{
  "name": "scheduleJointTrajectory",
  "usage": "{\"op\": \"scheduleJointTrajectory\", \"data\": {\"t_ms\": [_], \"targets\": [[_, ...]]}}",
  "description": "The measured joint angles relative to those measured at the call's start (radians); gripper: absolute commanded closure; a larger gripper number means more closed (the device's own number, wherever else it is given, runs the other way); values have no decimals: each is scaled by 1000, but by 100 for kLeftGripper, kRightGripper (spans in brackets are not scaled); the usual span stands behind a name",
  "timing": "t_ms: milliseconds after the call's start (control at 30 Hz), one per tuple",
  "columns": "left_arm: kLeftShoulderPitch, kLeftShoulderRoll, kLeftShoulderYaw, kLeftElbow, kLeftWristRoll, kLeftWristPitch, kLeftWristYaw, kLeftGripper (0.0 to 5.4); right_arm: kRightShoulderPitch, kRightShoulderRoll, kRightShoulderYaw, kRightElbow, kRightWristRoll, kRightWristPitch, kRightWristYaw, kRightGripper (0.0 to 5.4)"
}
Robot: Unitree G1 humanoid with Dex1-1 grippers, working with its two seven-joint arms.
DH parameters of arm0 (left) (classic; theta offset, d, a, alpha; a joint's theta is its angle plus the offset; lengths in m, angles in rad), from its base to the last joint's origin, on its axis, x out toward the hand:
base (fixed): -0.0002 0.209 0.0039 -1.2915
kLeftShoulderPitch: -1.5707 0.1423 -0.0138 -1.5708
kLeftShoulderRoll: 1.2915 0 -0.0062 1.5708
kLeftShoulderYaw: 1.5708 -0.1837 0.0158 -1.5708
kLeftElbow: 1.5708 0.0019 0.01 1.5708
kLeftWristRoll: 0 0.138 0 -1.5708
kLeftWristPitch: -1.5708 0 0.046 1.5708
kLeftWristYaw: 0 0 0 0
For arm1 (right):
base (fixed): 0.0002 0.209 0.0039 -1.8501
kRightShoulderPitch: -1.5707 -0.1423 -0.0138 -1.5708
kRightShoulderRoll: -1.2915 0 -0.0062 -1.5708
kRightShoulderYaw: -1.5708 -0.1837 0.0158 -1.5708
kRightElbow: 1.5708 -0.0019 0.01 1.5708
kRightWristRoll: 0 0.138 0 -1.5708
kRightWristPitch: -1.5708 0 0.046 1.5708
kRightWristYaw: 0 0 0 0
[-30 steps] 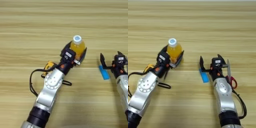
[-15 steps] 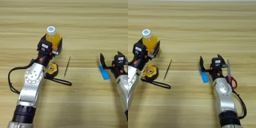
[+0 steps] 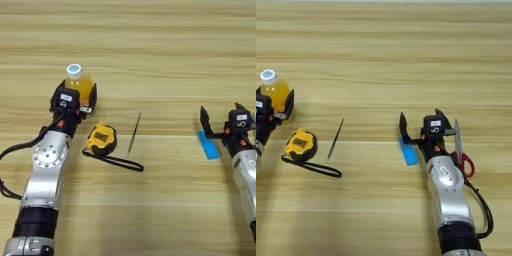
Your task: Move the objects on the table
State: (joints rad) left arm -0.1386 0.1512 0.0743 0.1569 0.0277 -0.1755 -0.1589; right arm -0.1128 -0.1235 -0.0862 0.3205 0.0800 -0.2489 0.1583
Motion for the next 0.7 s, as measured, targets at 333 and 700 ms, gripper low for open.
{"op": "scheduleJointTrajectory", "data": {"t_ms": [333, 700], "targets": [[-13, 19, 1, 118, 15, -29, 28, 193, 2, 0, 0, -9, 0, 1, 0, 0], [-24, 31, -3, 209, 48, -69, 60, 193, 4, 0, 0, -12, 0, 2, 0, 0]]}}
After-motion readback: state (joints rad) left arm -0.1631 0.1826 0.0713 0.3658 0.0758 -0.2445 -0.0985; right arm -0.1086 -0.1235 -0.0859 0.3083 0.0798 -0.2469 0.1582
